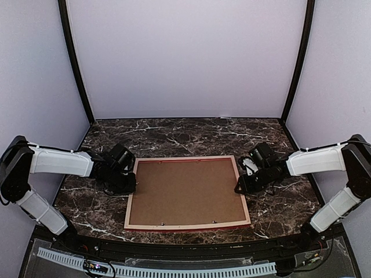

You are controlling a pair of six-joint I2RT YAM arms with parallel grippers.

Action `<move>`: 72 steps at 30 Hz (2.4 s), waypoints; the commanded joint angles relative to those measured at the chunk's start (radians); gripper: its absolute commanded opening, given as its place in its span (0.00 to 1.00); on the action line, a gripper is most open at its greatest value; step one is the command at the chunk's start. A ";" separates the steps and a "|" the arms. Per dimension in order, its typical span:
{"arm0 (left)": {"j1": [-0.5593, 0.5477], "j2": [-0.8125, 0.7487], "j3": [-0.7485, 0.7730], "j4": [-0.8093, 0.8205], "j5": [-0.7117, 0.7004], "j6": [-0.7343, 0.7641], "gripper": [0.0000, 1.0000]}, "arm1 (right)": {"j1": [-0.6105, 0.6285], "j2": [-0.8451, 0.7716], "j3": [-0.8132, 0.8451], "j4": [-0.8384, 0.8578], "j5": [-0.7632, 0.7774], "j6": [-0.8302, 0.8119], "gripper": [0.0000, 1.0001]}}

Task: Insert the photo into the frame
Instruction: Press the fastener onto the backboard.

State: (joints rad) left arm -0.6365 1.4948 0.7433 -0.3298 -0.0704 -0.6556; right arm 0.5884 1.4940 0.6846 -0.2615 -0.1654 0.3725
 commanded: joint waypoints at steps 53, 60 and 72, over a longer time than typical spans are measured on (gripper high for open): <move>-0.045 -0.010 -0.119 0.087 -0.008 -0.101 0.15 | -0.101 0.069 0.119 -0.110 -0.027 0.001 0.41; -0.047 -0.012 -0.119 0.089 -0.015 -0.103 0.15 | -0.100 0.065 0.122 -0.156 0.002 -0.005 0.42; -0.047 -0.004 -0.106 0.081 -0.019 -0.100 0.15 | -0.075 0.117 0.155 -0.223 -0.003 -0.050 0.42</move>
State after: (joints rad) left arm -0.6773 1.4643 0.6647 -0.1905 -0.1234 -0.7452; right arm 0.5079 1.5970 0.8383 -0.4431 -0.1783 0.3424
